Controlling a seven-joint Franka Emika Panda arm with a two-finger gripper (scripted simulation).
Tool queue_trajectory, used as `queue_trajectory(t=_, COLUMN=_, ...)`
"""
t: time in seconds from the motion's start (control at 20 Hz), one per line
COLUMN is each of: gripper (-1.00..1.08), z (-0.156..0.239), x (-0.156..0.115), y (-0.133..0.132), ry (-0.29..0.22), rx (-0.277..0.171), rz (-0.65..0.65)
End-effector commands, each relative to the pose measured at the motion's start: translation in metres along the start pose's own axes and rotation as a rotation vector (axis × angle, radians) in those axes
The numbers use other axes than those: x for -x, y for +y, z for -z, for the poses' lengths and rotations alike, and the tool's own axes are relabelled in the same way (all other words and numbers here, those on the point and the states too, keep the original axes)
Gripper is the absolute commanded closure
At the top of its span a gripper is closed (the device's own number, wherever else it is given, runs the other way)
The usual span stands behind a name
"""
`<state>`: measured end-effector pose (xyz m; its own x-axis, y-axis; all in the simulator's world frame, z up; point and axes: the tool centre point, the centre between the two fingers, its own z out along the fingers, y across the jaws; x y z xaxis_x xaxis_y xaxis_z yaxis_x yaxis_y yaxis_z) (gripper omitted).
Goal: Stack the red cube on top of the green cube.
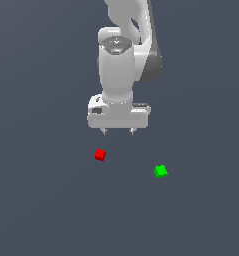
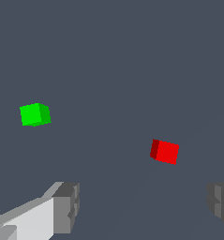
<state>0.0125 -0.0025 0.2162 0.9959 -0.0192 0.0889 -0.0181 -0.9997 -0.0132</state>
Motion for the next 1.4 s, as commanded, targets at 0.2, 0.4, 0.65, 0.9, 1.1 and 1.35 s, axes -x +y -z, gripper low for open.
queue_trajectory(t=0.2, gripper=-0.92, z=-0.006, x=0.0, y=0.004, ry=-0.003, rx=0.001, rz=-0.009)
queue_trajectory(t=0.4, gripper=-0.92, z=-0.022, x=0.001, y=0.014, ry=-0.013, rx=0.005, rz=-0.035)
queue_trajectory(t=0.65, gripper=-0.92, z=-0.058, x=0.003, y=0.037, ry=-0.035, rx=0.012, rz=-0.091)
queue_trajectory(t=0.9, gripper=-0.92, z=-0.102, x=0.009, y=0.065, ry=-0.061, rx=0.019, rz=-0.161)
queue_trajectory(t=1.1, gripper=-0.92, z=-0.126, x=0.013, y=0.081, ry=-0.076, rx=0.023, rz=-0.2)
queue_trajectory(t=1.35, gripper=-0.92, z=-0.142, x=0.016, y=0.091, ry=-0.086, rx=0.024, rz=-0.226)
